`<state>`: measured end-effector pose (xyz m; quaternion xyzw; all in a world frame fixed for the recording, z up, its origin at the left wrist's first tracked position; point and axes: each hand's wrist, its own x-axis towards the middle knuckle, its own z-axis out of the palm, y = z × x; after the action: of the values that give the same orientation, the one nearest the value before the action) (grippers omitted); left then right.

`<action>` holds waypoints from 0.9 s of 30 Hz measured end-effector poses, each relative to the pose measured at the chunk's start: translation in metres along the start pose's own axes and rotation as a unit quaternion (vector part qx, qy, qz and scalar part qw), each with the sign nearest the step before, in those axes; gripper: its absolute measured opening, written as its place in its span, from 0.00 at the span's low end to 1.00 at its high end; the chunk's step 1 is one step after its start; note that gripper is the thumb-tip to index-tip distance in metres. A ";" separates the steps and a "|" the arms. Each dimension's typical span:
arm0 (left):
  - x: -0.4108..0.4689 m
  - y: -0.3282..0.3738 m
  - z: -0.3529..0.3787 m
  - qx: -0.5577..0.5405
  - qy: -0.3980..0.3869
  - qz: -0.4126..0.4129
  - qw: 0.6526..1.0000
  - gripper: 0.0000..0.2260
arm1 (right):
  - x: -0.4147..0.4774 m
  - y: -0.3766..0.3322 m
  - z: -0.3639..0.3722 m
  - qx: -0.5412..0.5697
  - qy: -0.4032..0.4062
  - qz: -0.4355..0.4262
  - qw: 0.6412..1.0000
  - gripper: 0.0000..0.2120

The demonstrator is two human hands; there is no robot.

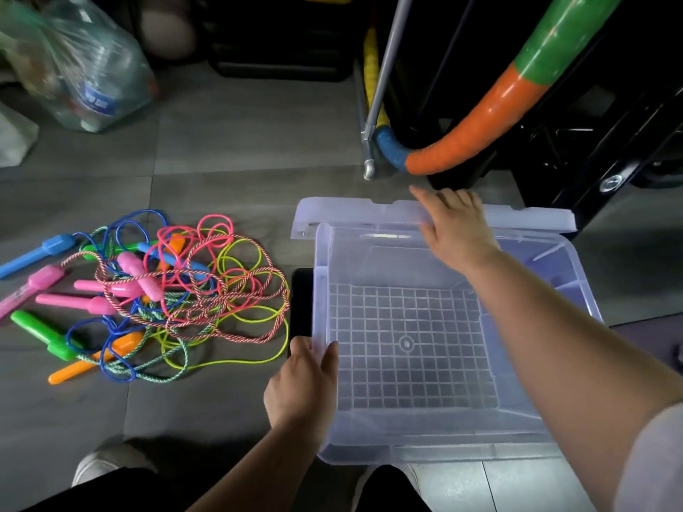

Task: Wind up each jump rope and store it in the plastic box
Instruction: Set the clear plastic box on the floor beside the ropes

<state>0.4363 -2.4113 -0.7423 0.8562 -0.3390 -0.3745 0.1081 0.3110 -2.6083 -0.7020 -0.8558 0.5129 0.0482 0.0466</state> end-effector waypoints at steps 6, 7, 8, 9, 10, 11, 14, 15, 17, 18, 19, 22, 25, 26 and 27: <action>0.005 0.018 0.011 -0.009 0.005 -0.014 1.000 0.18 | 0.013 0.003 0.004 -0.048 -0.039 -0.002 0.998 0.25; 0.007 0.019 0.011 -0.013 0.010 -0.015 1.000 0.18 | 0.015 0.003 0.006 -0.055 -0.045 0.001 0.997 0.25; 0.009 0.019 0.011 -0.016 0.016 -0.014 1.000 0.18 | 0.018 0.003 0.008 -0.056 -0.051 0.003 0.997 0.26; 0.011 0.020 0.011 -0.018 0.022 -0.014 1.000 0.19 | 0.019 0.003 0.010 -0.051 -0.056 0.007 0.997 0.26; 0.013 0.019 0.010 -0.022 0.026 -0.014 0.999 0.19 | 0.021 0.003 0.011 -0.044 -0.058 0.011 0.997 0.26; 0.016 0.019 0.009 -0.030 0.026 -0.016 0.999 0.19 | 0.022 0.003 0.012 -0.036 -0.058 0.016 0.998 0.26; 0.023 0.016 0.007 -0.056 0.005 -0.025 0.998 0.19 | 0.023 0.005 0.015 -0.027 -0.054 0.030 0.998 0.28; 0.025 0.015 0.007 -0.060 -0.005 -0.027 0.998 0.19 | 0.023 0.005 0.015 -0.027 -0.053 0.035 0.998 0.29; 0.027 0.013 0.006 -0.057 -0.018 -0.022 0.998 0.20 | 0.022 0.003 0.016 -0.027 -0.048 0.038 0.998 0.31; 0.027 0.013 0.005 -0.053 -0.020 -0.017 0.998 0.20 | 0.021 0.003 0.017 -0.028 -0.045 0.038 0.998 0.32; 0.025 0.012 0.005 -0.052 -0.018 -0.010 0.998 0.20 | 0.020 0.002 0.018 -0.029 -0.042 0.037 0.998 0.33; 0.025 0.009 0.001 -0.075 0.006 0.003 0.997 0.20 | 0.017 0.002 0.019 -0.016 -0.021 0.034 0.999 0.35; 0.033 0.005 -0.005 -0.113 0.013 0.014 0.993 0.21 | 0.016 0.003 0.016 -0.016 -0.008 0.032 0.999 0.36; 0.034 0.004 -0.008 -0.121 0.003 0.020 0.992 0.21 | 0.015 0.004 0.015 -0.020 -0.006 0.031 0.999 0.36; 0.035 0.004 -0.012 -0.128 -0.005 0.028 0.991 0.21 | 0.012 0.003 0.012 -0.022 -0.009 0.031 0.999 0.35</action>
<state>0.4604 -2.4380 -0.7520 0.8236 -0.3128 -0.4161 0.2252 0.3136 -2.6192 -0.7158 -0.8396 0.5380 0.0680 0.0310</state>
